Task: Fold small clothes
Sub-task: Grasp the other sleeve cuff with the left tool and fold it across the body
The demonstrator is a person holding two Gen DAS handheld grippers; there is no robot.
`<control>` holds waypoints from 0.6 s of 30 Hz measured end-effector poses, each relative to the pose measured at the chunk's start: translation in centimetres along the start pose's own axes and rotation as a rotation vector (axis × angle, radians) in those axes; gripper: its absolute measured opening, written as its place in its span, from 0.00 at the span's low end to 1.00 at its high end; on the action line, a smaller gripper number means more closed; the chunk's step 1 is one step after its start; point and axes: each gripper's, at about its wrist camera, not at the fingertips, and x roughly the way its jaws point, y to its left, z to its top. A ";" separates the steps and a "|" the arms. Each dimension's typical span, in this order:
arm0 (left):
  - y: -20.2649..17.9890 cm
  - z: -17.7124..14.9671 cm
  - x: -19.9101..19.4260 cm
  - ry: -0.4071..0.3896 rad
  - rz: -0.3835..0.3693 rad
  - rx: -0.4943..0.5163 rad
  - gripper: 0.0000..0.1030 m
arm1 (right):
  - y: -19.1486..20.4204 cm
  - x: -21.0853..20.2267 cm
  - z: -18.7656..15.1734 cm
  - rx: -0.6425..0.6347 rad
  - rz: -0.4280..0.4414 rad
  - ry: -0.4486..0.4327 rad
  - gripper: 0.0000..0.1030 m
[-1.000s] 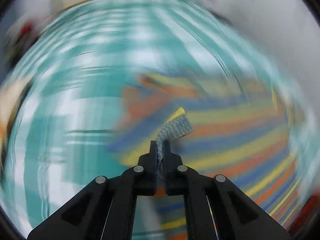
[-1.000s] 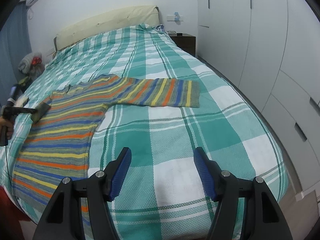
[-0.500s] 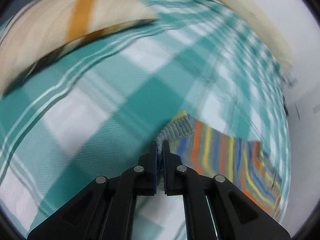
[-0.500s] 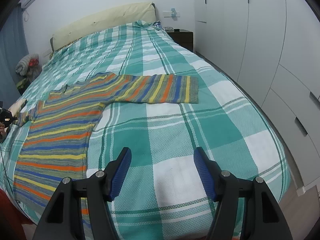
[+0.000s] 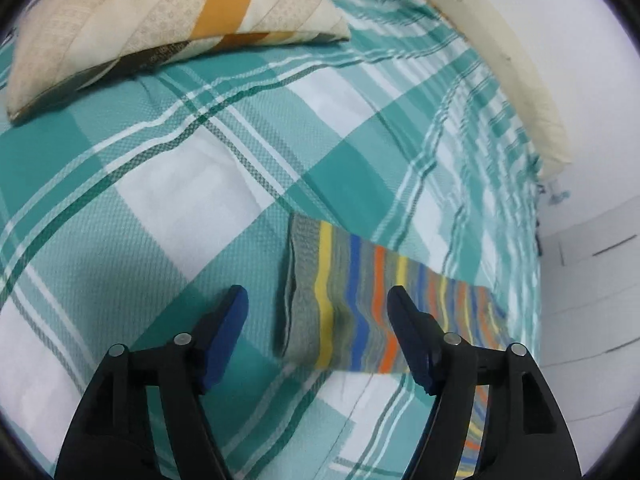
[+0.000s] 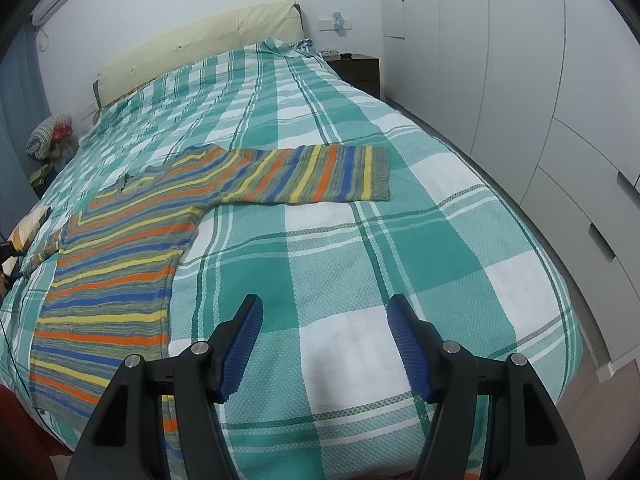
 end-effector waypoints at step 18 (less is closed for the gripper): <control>-3.2 -2.9 2.2 0.070 0.353 0.284 0.05 | 0.1 -0.1 0.1 0.003 -0.018 0.000 0.63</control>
